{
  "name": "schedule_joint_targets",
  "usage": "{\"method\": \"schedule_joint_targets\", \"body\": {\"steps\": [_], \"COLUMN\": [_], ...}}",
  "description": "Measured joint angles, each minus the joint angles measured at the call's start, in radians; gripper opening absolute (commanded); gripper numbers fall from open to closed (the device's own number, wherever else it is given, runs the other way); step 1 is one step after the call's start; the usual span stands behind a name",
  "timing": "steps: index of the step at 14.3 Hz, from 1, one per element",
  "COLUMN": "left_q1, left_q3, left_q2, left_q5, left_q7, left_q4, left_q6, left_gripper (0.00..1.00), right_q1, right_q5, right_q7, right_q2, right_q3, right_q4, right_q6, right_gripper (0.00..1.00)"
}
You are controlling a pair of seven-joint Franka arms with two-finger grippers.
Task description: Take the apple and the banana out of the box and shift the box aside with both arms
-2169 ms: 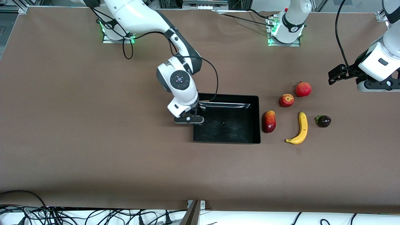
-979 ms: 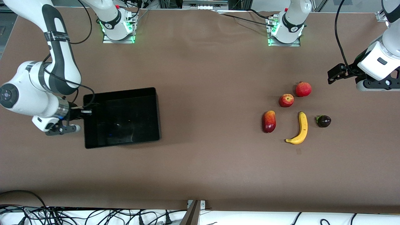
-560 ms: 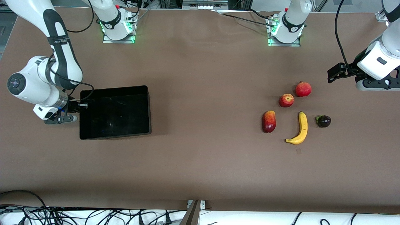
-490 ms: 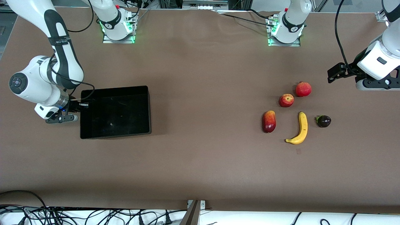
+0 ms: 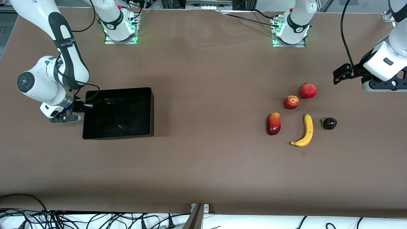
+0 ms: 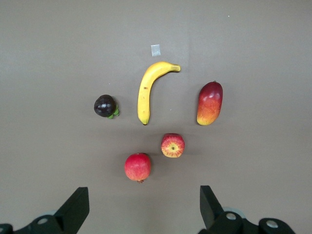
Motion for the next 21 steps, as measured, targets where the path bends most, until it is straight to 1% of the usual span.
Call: {"method": "schedule_joint_targets", "body": {"steps": [1, 3, 5, 7, 8, 10, 13, 15, 17, 19, 21], "left_q1": [0.0, 0.0, 0.0, -0.002, -0.002, -0.002, -0.002, -0.002, -0.002, -0.002, -0.002], "left_q3": [0.0, -0.004, -0.01, -0.012, -0.011, -0.011, -0.012, -0.012, -0.012, -0.012, -0.012], "left_q2": [0.0, -0.001, -0.001, -0.001, -0.001, -0.001, -0.001, -0.001, -0.001, -0.001, -0.001], "left_q5": [0.0, 0.0, 0.0, 0.0, 0.0, 0.0, 0.0, 0.0, 0.0, 0.0, 0.0], "left_q7": [0.0, 0.0, 0.0, -0.001, -0.001, -0.001, -0.001, -0.002, -0.002, -0.002, -0.003], "left_q4": [0.0, 0.0, 0.0, 0.0, 0.0, 0.0, 0.0, 0.0, 0.0, 0.0, 0.0], "left_q6": [0.0, 0.0, 0.0, 0.0, 0.0, 0.0, 0.0, 0.0, -0.001, -0.001, -0.002], "left_gripper": [1.0, 1.0, 1.0, 1.0, 1.0, 1.0, 1.0, 1.0, 1.0, 1.0, 1.0], "right_q1": [0.0, 0.0, 0.002, 0.009, 0.015, 0.041, 0.074, 0.106, 0.143, 0.157, 0.157], "right_q5": [0.0, 0.0, 0.0, 0.0, 0.0, -0.01, -0.082, -0.127, -0.169, -0.182, -0.184], "right_q7": [0.0, -0.001, -0.001, -0.002, -0.001, 0.015, 0.11, 0.193, 0.259, 0.278, 0.278], "right_q2": [0.0, 0.0, -0.004, -0.013, -0.021, -0.04, -0.076, -0.118, -0.18, -0.239, -0.268], "right_q3": [0.0, 0.0, 0.0, 0.002, 0.005, 0.005, 0.005, 0.006, 0.007, 0.008, 0.002], "right_q4": [-0.001, -0.002, 0.005, 0.038, 0.069, 0.159, 0.304, 0.386, 0.419, 0.422, 0.444], "right_q6": [0.001, 0.001, 0.001, -0.017, -0.057, -0.186, -0.392, -0.531, -0.617, -0.662, -0.692], "right_gripper": [0.82, 1.0, 1.0, 1.0, 1.0, 1.0, 1.0, 1.0, 1.0, 1.0, 1.0]}}
